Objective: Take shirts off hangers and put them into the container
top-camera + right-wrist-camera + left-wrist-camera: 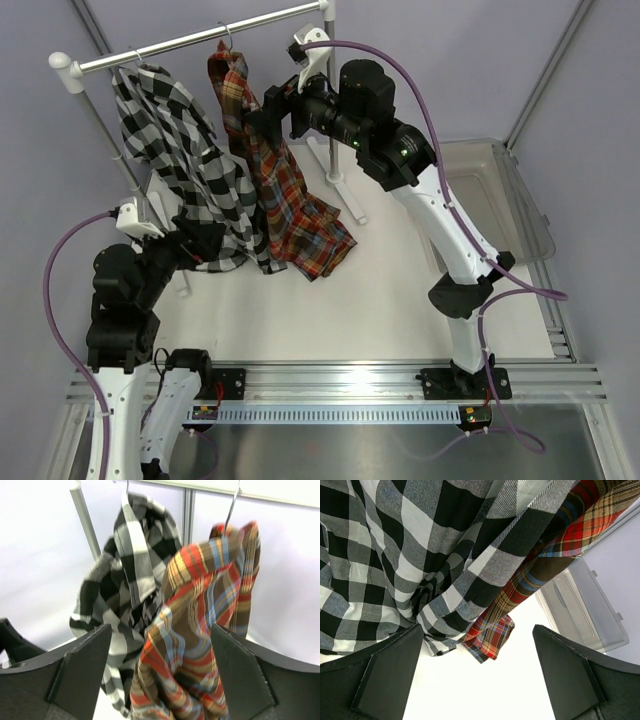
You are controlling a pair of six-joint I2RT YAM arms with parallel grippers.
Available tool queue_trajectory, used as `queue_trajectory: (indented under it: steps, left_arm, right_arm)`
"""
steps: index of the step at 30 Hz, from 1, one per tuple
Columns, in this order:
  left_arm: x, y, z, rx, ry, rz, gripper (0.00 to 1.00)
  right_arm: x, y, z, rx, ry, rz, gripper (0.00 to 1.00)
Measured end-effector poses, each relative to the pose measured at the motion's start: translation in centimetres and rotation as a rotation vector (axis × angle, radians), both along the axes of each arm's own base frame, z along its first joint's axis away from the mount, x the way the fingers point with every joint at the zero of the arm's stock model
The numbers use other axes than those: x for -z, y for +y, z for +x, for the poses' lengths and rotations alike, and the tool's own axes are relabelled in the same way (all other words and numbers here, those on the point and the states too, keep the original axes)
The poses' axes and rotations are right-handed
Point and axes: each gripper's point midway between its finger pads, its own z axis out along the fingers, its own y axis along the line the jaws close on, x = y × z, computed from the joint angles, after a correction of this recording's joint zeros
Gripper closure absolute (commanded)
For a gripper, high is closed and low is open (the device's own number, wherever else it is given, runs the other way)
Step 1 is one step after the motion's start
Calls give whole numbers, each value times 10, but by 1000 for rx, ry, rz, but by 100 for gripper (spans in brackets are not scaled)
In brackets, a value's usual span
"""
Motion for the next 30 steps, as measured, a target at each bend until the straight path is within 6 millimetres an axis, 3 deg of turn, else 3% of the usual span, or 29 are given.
queue_trajectory:
  steps: [4,11,16,22,25,26,30]
  left_arm:
    - [-1,-1,-2,8,-8,-1,2]
    - [-5,-7,-8,45,-27,-6,2]
    - [-7,-10,-11,61,-36,-8,2]
    - [-11,-14,-17,90,-56,-13,2]
    - [-12,-16,-19,103,-63,-14,2]
    - [-13,-17,-20,106,-67,-14,2]
    - [-11,-19,-22,118,-70,-15,2]
  right_arm:
    - [-5,5,6,2,-39,13,21]
    - [26,21,25,10,-21,-41,20]
    - [41,29,33,10,-16,-64,31]
    - [36,30,35,16,-47,-56,43]
    - [31,29,37,20,-71,-55,74]
    - [30,29,39,32,-77,-54,98]
    - [28,27,48,56,-102,-47,100]
